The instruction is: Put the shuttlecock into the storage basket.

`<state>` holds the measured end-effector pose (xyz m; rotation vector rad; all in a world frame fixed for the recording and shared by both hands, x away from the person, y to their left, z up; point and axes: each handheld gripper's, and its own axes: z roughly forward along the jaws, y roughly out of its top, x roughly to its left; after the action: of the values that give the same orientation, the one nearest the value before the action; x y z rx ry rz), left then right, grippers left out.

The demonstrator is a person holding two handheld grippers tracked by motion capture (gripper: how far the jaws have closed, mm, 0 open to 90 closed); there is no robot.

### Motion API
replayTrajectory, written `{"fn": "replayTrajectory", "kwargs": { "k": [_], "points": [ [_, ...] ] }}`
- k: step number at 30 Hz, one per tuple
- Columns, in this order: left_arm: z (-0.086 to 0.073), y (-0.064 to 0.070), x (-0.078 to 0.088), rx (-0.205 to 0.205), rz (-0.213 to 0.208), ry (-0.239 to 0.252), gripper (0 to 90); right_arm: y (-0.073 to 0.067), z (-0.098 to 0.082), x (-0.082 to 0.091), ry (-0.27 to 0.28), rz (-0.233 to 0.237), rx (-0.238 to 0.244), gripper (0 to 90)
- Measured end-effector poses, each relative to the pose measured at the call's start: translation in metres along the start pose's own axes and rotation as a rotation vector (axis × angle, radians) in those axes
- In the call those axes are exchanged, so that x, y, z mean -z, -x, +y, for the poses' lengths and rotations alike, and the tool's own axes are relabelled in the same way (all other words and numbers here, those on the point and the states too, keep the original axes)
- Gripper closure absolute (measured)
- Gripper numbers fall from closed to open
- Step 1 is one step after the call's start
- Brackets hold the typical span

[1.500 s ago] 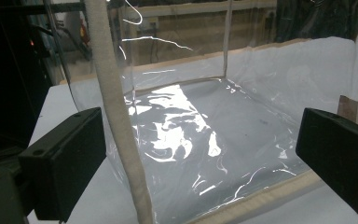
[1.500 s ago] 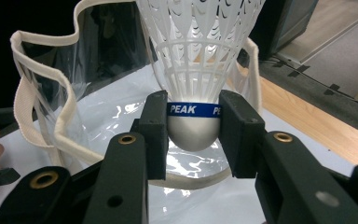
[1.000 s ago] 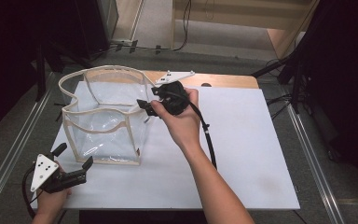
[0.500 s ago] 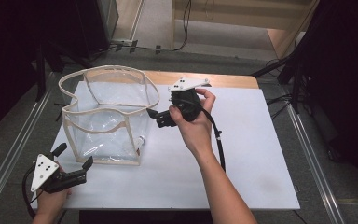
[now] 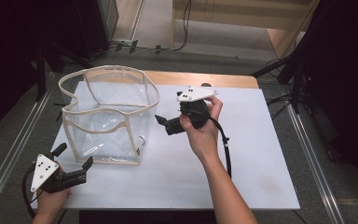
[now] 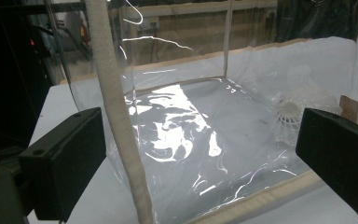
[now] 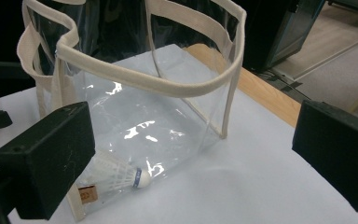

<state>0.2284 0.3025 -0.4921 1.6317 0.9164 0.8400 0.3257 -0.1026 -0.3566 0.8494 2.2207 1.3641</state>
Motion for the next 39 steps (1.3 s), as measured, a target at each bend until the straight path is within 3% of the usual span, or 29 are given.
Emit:
{"fn": "replayTrajectory", "kwargs": {
  "k": [39],
  "points": [
    [0.000,0.000,0.000,0.000,0.000,-0.001,2.3,0.013,-0.049,0.011,-0.012,-0.012,-0.002,0.0]
  ]
}}
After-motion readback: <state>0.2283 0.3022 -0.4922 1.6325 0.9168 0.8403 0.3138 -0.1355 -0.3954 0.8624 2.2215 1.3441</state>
